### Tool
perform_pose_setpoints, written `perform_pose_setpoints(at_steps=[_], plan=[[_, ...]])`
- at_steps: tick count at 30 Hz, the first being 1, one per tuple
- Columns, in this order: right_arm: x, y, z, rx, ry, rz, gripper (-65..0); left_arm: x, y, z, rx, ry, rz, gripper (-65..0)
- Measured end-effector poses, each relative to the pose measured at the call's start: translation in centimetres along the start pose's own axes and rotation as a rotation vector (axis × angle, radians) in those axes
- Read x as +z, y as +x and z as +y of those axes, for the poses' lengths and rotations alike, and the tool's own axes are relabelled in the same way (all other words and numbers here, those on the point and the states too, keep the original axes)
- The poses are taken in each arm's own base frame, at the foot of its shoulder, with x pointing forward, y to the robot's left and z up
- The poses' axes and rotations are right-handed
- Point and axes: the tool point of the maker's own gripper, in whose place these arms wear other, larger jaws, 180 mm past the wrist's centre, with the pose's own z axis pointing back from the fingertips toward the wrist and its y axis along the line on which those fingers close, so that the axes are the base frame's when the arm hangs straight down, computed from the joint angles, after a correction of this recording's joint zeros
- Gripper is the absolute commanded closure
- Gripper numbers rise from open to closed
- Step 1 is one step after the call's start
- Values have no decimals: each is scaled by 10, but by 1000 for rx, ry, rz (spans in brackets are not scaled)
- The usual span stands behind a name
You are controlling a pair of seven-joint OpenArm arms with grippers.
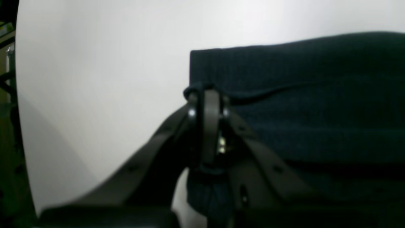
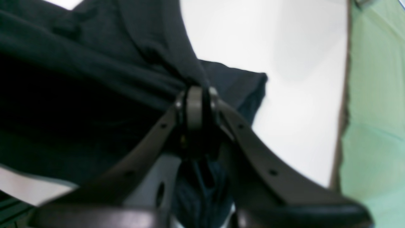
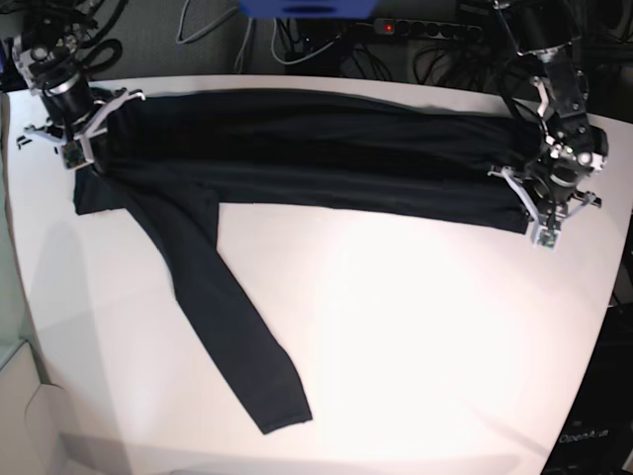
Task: Fold the T-shirt properly
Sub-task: 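Open both grippers and move the right gripper to the sleeve base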
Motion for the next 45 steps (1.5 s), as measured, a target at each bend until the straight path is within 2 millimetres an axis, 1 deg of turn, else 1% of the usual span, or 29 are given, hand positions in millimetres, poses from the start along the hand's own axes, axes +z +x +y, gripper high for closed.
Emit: perform_pose_setpoints(at_steps=[4, 7, 10, 12, 14, 16, 18, 19, 20, 23, 24, 26, 28, 30, 32, 36, 38, 40, 41, 42, 45], plan=[[4, -15, 0, -36, -15, 36, -9, 0, -3, 0, -6, 5, 11, 0], [1, -29, 7, -78, -6, 65, -10, 1, -11, -2, -11, 1, 28, 0], [-1, -42, 10, -101, 0, 98, -10, 2, -14, -2, -13, 2, 36, 0], [-1, -46, 11, -104, 3, 110, -11, 2, -14, -1, -11, 4, 34, 0], [-1, -46, 10, -103, 2, 106, -13, 3, -18, -3, -12, 0, 36, 0], [-2, -45, 9, -102, 2, 105, -36, 3, -22, -3, -13, -2, 44, 0], [-1, -43, 8, -94, 0, 102, -88, 3, -21, -2, -14, 1, 43, 0], [-2, -42, 5, -85, -1, 102, -119, 3, -20, -3, -15, 0, 43, -16], [-3, -39, 0, -76, -13, 101, -148, 3, -20, -3, -15, -1, 42, -53], [-8, -18, -9, -60, -32, 39, -223, 3, -19, -3, -8, -3, 38, -192], [-9, -13, -12, -44, -35, 30, -244, 3, -19, -3, -7, -3, 37, -228], [-11, -1, -17, -26, -45, 5, -269, 3, -19, -11, -38, -50, 32, -258], [-20, 19, -19, -18, -49, -40, -282, 4, -18, -19, -65, -94, 25, -257], [-33, 45, -23, -18, -49, -109, -293, 5, -17, -18, -57, -98, 21, -258], [-47, 65, -27, -9, -43, -148, -301, 5, -19, -15, -38, -90, 20, -258], [-81, 73, -28, 30, 5, -67, -310, 6, -21, -14, -23, -84, 21, -258], [-100, 80, -27, 44, 35, -34, -310, 6, -21, -12, -27, -81, 24, -258], [-117, 96, -30, 46, 51, -49, -310, 6, -21, -12, -27, -80, 26, -258], [-125, 100, -28, 40, 68, -52, -310, 6, -22, -11, -29, -78, 28, -258], [-135, 101, -27, 31, 82, -42, -310, 6, -21, -11, -29, -78, 28, -258], [-159, 94, -14, 9, 144, 13, -310, 6, -22, -11, -29, -77, 32, -257]])
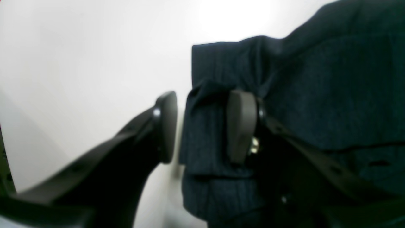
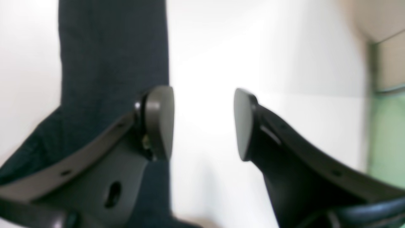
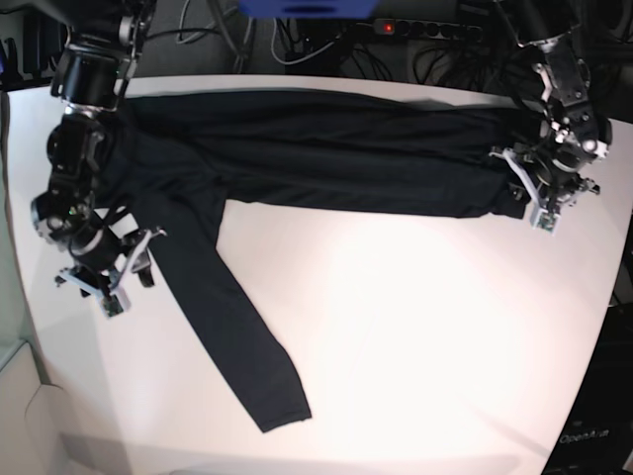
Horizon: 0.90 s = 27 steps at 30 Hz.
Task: Fold the T-shirt properly
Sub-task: 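Open both grippers and move the right gripper to the sleeve base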
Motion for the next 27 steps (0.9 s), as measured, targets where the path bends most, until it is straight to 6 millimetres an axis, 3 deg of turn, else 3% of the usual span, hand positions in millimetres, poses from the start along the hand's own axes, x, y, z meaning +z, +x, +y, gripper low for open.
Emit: perform_pose_setpoints(at_steps=[7, 10, 15, 27], plan=[[-40, 12, 0, -93, 67, 24, -310, 0, 0, -1, 3, -2, 2, -257], [-55, 22, 9, -143, 108, -12, -310, 0, 0, -3, 5, -4, 1, -257], [-74, 20, 22, -204, 165, -7, -310, 0, 0, -2, 6, -1, 1, -257], [-90, 15, 49, -285, 239, -55, -305, -1, -1, 3, -35, 28, 17, -257]])
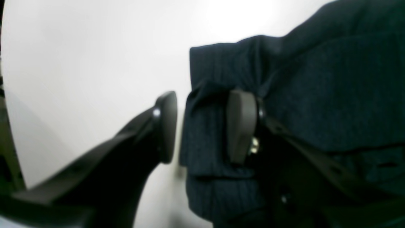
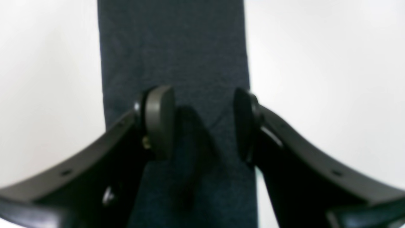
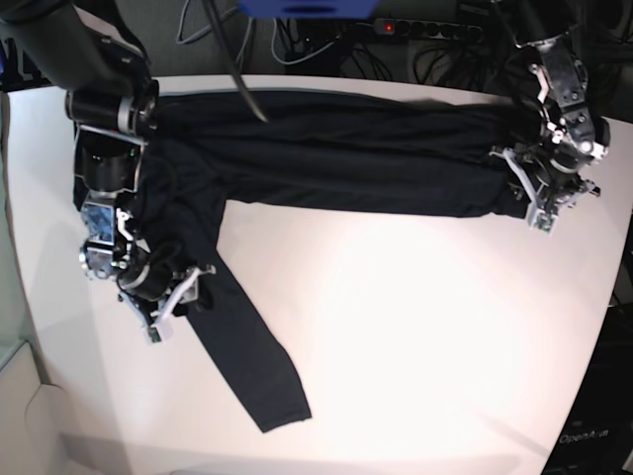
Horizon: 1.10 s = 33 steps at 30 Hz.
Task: Fold the T-shirt properly
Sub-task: 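Open both grippers and move the right gripper to the sleeve base, then grasp the hanging sleeve with the right gripper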
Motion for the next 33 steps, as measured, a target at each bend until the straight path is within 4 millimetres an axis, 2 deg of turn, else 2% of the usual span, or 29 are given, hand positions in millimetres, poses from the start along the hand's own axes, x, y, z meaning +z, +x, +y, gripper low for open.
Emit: perform_pose_setpoints(at_steps=[8, 17, 27, 33], plan=[[-2, 1, 2, -12, 8, -22, -306, -1, 5, 5, -10, 16, 12, -257], [5, 6, -15, 9, -21, -11, -306, -1, 5, 5, -9, 15, 12, -257], [4, 19, -15, 10, -19, -61, -309, -1, 5, 5, -9, 15, 12, -257], [4, 13, -14, 5, -18, -55, -309, -1, 5, 5, -9, 15, 12, -257]])
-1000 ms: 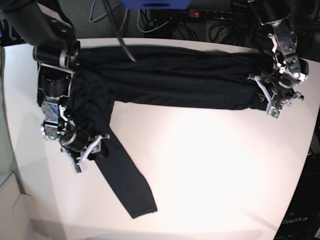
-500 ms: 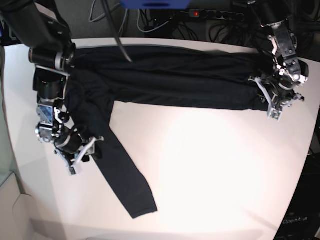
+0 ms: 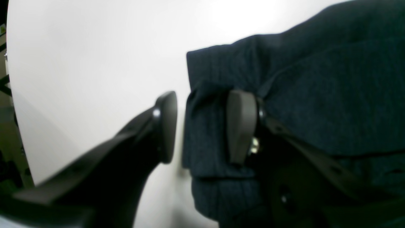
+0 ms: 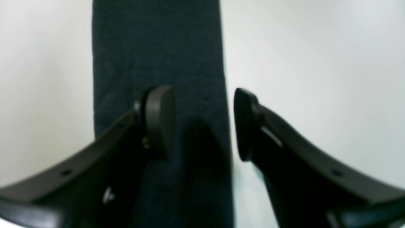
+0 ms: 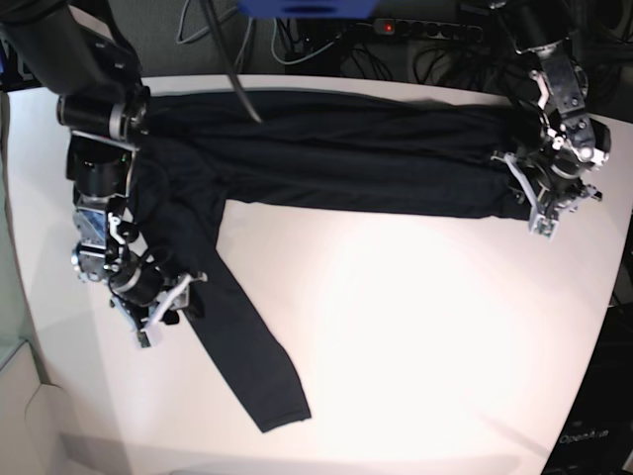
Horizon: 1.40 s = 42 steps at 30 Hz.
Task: Fold the T-shirt properly
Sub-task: 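Grasp the hanging sleeve with the right gripper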
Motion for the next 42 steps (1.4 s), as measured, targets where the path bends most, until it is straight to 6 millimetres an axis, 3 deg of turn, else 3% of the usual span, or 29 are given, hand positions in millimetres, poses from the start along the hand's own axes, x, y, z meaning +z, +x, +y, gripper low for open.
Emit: perform_pose_setpoints(at_steps=[21, 23, 28, 31, 36, 42], plan=[[1, -17, -3, -38, -60, -20, -302, 0, 0, 0, 0, -1, -2, -257], [2, -19, -1, -46, -58, -35, -272, 0, 0, 0, 0, -1, -1, -257], [1, -23, 2, -38, -50, -24, -103, 0, -1, 0, -2, 0, -2, -257], [-3, -27, 15, 16, -16, -4, -31, 1, -2, 1, -4, 2, 3, -257], [-10, -29, 40, 61, 41, -4, -14, 1, -1, 3, -7, 5, 3, -257], [-7, -26, 45, 112, 42, 8, -13, 1, 3, 5, -12, 9, -1, -257]])
